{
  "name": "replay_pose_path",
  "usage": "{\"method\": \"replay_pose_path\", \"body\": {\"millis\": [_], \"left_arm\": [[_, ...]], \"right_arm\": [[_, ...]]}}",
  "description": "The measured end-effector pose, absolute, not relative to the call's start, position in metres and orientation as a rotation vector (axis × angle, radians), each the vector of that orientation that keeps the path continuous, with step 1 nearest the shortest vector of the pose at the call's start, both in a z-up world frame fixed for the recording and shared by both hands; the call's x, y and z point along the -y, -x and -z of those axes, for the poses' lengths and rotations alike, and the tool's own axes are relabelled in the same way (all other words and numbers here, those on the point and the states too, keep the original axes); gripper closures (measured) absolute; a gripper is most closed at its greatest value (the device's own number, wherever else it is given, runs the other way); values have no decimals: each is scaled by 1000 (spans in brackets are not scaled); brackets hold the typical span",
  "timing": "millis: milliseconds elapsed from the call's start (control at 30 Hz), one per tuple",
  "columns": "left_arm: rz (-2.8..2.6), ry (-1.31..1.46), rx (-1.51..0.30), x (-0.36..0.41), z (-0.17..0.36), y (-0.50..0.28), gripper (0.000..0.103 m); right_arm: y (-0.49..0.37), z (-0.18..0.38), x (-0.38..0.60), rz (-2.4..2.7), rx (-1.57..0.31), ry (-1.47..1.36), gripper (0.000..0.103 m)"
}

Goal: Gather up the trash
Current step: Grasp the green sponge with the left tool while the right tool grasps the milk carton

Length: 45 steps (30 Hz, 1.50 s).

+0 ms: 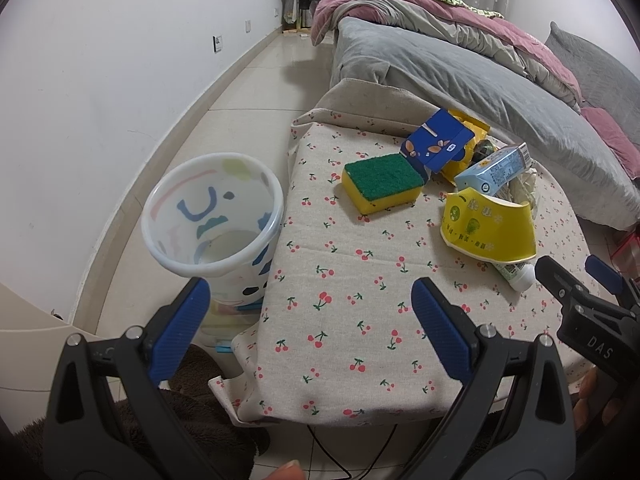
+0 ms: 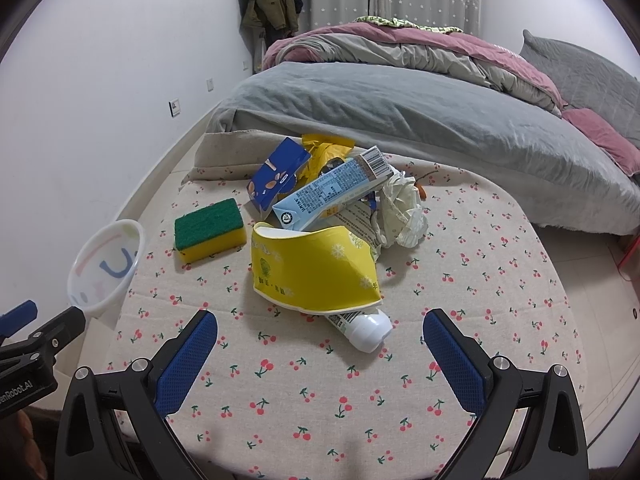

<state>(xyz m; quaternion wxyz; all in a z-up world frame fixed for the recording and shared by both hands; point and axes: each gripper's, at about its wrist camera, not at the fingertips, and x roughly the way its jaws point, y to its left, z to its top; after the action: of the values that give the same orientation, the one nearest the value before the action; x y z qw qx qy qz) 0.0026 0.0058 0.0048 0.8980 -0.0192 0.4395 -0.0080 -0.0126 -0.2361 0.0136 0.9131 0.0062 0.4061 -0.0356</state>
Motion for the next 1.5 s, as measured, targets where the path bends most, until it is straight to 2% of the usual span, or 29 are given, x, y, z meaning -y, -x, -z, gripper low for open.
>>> {"method": "replay_pose_path", "body": {"millis": [333,600,800,1000,1267,1467,1500], "left_arm": [[51,1,-925,-10,-19,-24,3],[91,-82,-944,-2,-29,-67,3],[223,-148,-1074,14,-1,-117,3],[261,-298,-1078,37,27,-146,3],[322,-307,-1130,53,57,-183,3],[386,-236,-1166,55,64,-192,3],[392,-239,-1164,57,63,-191,3]], "right_arm": [[-11,-37,248,74,-878,-46,0],[-57,-50,269,34,-983,-89,0],[-93,-45,290,68,-1040,-57,0],[-118,-31,313,73,-1060,-143,0],[-157,-2,319,43,-1133,-232,0],[-172,10,331,23,-1153,-308,8],[-174,12,333,21,-1158,-324,13]]}}
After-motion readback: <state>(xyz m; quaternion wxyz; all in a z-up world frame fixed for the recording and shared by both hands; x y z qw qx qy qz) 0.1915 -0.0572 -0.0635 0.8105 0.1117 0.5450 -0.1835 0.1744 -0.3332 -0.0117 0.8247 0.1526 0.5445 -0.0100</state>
